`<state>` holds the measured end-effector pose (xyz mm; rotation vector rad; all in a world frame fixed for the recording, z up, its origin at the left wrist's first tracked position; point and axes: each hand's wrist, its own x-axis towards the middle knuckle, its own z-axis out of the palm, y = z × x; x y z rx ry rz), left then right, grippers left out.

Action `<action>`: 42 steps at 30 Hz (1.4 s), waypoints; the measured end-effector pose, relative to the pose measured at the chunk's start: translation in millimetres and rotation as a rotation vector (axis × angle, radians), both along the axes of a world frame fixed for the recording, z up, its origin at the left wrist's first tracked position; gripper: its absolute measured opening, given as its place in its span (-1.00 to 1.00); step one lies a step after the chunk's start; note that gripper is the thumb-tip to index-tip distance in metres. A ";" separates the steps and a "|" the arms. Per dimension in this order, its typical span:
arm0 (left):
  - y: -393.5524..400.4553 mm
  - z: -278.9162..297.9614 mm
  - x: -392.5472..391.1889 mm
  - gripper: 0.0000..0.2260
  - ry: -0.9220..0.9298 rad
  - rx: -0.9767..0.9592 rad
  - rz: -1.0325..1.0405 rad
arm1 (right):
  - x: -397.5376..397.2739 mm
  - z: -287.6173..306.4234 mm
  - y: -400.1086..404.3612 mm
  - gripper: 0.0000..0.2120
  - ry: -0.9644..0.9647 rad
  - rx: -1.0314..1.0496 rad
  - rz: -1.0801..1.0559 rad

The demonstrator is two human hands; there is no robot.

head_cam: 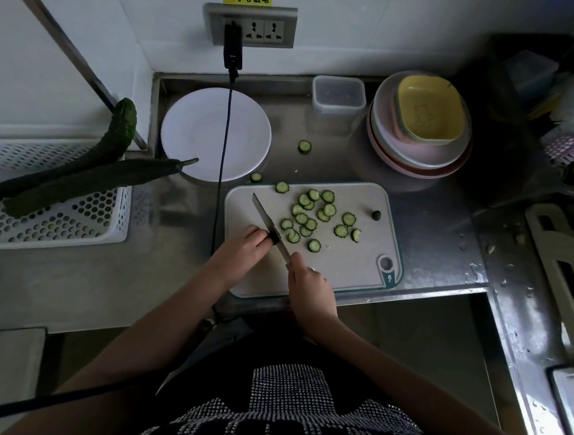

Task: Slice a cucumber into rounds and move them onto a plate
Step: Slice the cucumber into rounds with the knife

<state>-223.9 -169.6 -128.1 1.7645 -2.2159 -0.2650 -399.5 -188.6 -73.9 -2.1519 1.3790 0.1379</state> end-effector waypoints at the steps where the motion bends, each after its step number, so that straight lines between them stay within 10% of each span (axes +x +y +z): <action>1: 0.0 0.0 0.0 -0.69 -0.001 0.000 -0.003 | -0.2 -0.3 -0.2 -0.84 0.013 -0.004 0.009; 42: 6.5 17.5 -2.4 -0.63 -0.079 -0.053 0.047 | 3.1 1.4 0.9 -0.82 0.010 0.004 0.010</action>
